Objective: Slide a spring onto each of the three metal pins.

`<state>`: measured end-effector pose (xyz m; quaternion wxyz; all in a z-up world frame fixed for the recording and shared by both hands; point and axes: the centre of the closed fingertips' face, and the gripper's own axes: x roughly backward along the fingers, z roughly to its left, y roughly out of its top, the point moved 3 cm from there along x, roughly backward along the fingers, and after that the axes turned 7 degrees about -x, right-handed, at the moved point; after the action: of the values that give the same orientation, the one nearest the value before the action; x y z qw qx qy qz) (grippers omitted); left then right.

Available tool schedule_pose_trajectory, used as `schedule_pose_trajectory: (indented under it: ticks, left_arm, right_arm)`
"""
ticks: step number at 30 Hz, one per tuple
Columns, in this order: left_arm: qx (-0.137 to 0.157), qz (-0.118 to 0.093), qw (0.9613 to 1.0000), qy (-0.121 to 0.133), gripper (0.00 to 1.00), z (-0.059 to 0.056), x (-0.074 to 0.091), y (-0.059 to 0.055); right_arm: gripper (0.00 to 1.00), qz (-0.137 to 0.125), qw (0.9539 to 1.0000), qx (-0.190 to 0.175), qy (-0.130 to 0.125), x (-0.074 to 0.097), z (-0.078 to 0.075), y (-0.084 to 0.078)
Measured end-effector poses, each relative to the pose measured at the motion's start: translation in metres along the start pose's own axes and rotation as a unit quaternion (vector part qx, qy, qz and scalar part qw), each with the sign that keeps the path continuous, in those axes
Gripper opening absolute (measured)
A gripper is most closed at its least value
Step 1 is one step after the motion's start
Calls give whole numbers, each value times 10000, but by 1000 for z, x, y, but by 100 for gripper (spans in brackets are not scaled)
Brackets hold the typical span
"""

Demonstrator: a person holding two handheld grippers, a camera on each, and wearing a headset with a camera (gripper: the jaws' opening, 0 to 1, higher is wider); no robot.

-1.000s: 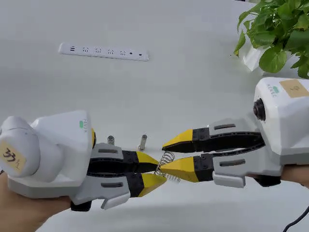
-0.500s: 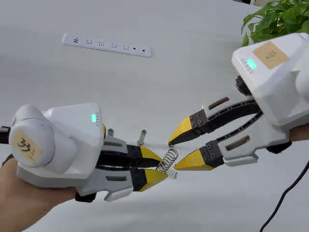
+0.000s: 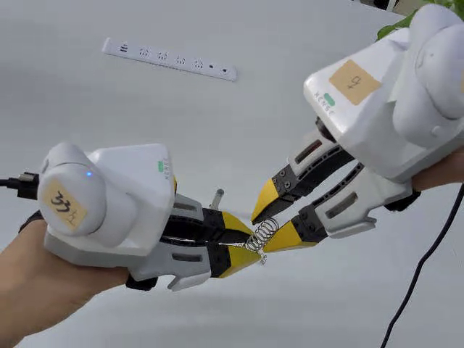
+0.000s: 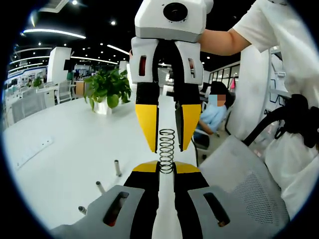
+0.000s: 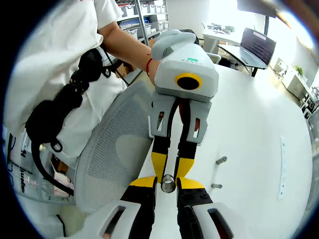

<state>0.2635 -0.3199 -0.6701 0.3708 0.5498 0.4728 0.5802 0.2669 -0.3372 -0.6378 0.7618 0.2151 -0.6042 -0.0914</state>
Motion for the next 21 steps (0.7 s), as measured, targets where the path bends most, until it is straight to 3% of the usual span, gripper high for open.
schedule_pose_trajectory:
  ticks: [21]
  left_arm:
    - [57,-78,10000,3,6,-1,0,0]
  right_arm:
    - [7,197,9998,103,10,-1,0,-4]
